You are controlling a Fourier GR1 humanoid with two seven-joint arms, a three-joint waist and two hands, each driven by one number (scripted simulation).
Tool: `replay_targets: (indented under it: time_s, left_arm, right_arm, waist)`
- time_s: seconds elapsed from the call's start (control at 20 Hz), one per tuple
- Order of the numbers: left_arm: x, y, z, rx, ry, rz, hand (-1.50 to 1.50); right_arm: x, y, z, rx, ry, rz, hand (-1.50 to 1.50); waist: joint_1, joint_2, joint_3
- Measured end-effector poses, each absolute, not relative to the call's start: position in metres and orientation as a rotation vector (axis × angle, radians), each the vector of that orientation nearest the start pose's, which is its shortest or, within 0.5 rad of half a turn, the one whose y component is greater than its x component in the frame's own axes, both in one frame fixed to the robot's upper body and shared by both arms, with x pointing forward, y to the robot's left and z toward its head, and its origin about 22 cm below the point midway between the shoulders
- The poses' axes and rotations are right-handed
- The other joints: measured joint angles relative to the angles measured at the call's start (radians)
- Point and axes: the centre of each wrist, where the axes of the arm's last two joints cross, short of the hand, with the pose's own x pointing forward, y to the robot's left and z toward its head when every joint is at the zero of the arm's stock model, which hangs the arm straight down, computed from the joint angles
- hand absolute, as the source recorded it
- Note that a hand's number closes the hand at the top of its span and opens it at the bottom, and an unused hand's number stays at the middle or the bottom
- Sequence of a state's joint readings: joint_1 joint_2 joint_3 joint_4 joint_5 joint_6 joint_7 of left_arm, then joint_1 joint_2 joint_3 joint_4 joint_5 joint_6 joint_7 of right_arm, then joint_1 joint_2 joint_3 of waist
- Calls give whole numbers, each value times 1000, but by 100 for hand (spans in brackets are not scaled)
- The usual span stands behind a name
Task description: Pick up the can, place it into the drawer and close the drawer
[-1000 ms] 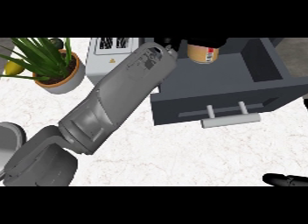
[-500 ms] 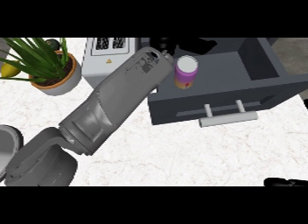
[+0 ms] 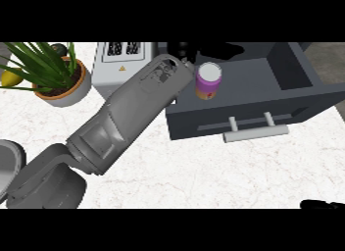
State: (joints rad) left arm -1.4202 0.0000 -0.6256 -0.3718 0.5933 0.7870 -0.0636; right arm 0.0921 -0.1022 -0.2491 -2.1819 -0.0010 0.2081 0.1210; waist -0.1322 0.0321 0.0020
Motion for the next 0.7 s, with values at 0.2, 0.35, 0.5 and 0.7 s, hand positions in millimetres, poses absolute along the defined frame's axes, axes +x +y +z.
replay_targets:
  time_s: [0.2, 0.35, 0.5, 0.7]
  left_arm:
    - [429, -6, 165, 296, -1763, -136, -150]
    - [428, -7, 167, 269, -1762, -113, -150]
    - [427, -9, 170, 249, -1775, -80, -150]
    - [425, -13, 176, 240, -1791, -53, -150]
  right_arm:
    - [175, -291, 140, -337, -1980, 269, -150]
    - [176, -284, 146, -391, -2004, 343, -150]
    - [181, -280, 149, -444, -2013, 423, -150]
    - [188, -275, 152, -553, -2010, 541, -150]
  waist:
    - [12, -2, -1]
    - [23, -4, -1]
    - [29, -4, -1]
    - [47, -9, -1]
